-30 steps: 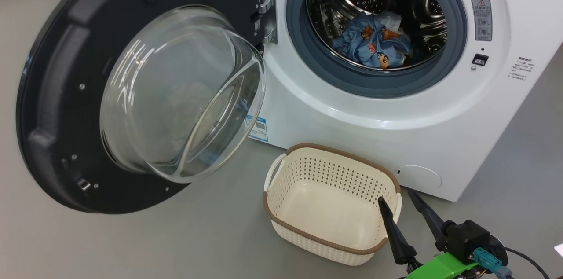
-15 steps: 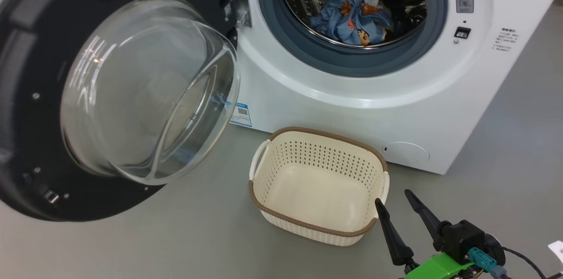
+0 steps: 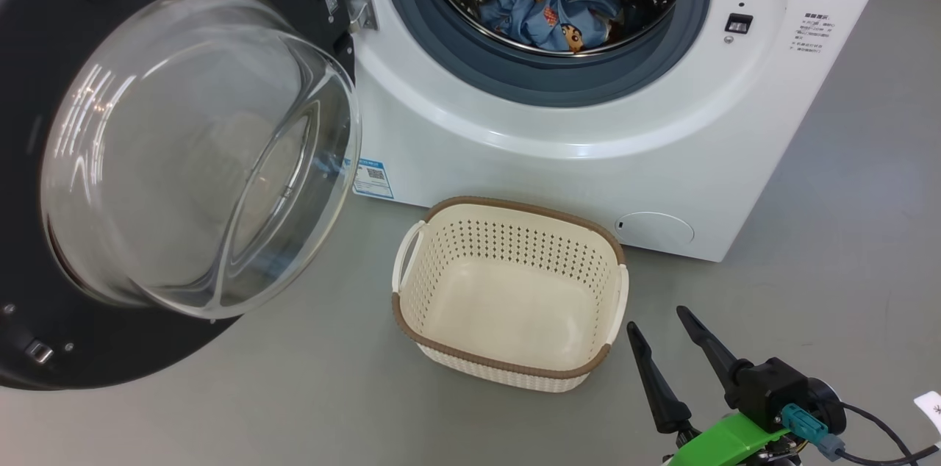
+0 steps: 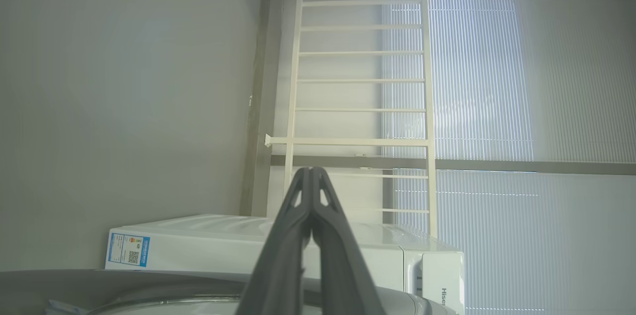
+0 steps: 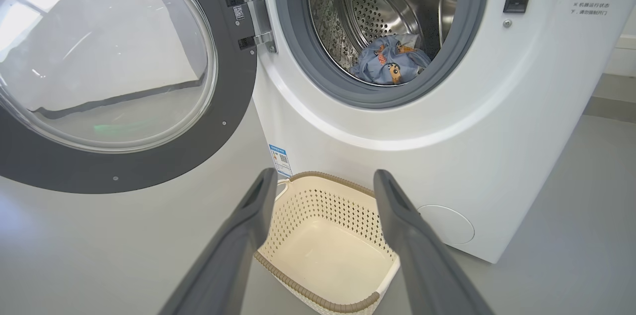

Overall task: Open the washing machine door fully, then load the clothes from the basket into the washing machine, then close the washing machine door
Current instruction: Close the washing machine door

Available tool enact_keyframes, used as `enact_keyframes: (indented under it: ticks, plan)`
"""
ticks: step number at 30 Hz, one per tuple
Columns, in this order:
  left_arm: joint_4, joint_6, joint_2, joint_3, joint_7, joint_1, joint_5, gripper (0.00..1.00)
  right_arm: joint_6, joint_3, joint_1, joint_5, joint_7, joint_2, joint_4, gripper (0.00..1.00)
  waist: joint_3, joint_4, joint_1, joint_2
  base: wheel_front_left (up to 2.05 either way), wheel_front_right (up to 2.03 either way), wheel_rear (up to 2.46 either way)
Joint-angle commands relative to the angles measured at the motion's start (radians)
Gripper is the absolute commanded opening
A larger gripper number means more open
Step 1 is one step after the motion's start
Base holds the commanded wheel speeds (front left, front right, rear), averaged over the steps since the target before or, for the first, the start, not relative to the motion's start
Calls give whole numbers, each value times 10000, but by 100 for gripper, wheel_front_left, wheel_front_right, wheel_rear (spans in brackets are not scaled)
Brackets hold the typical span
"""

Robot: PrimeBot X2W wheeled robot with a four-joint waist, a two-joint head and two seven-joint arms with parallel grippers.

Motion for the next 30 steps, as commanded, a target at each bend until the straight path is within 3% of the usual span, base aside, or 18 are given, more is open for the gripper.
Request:
enact_keyframes:
  ticks: [1,17,30]
  plan:
    - [-23,-170,713,7,261,-288,-163,0,16,223,-374,-72,-48,11,-213,100,18,-11,0,-1,0,0,0]
    - [936,-600,606,-58,1633,-574,-678,0,16,217,-426,-189,-48,11,-179,100,-119,-113,0,-1,0,0,0]
    - [326,-625,211,-385,3313,-76,-903,0,16,139,-279,-162,-48,11,-249,100,-279,-234,0,-1,0,0,0]
